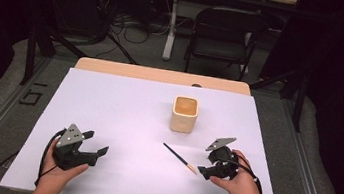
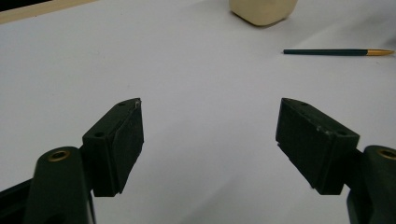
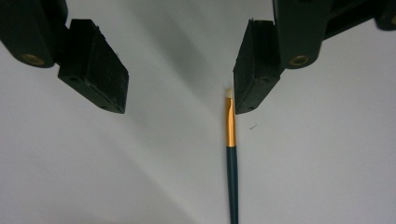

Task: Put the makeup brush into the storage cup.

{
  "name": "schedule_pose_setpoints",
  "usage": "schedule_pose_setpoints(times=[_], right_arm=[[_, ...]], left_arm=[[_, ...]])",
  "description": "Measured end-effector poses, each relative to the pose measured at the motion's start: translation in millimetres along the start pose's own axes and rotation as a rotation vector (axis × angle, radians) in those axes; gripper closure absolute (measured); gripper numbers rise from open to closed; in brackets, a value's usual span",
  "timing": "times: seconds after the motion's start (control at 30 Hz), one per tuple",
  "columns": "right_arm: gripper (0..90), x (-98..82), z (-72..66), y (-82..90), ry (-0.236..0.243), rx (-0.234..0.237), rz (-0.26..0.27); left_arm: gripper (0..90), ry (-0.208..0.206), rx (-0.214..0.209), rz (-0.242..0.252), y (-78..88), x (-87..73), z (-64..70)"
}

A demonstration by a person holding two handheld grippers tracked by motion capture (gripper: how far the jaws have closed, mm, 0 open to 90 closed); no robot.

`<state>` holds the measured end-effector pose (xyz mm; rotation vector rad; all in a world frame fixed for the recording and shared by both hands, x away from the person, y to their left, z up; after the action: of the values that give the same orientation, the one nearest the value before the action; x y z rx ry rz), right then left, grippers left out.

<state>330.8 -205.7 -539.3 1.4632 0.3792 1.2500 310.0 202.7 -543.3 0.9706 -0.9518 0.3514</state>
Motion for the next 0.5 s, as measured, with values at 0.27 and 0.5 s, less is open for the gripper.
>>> schedule_pose_setpoints(times=[0.27, 0.5], right_arm=[[38.9, 13.4, 2.7, -1.6, 0.017, 0.034, -0.052], [40.4, 20.5, 5.3, -5.3, 0.041, 0.069, -0.107]], left_arm=[[23.7, 0.002, 0.0, -0.004, -0.6, -0.4, 0.2], [23.7, 0.004, 0.0, -0.009, -0.8, -0.6, 0.3]])
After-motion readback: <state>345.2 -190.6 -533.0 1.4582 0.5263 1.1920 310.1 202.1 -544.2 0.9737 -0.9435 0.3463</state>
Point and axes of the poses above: each handheld gripper's, and its own axes: y roughly backward along the jaws, x roughly out of its top, z roughly to its right, the point moved 4 cm from there along -y, roughly forward along the jaws, and after that the axes turned 13 degrees about y, right-handed, at the moved point
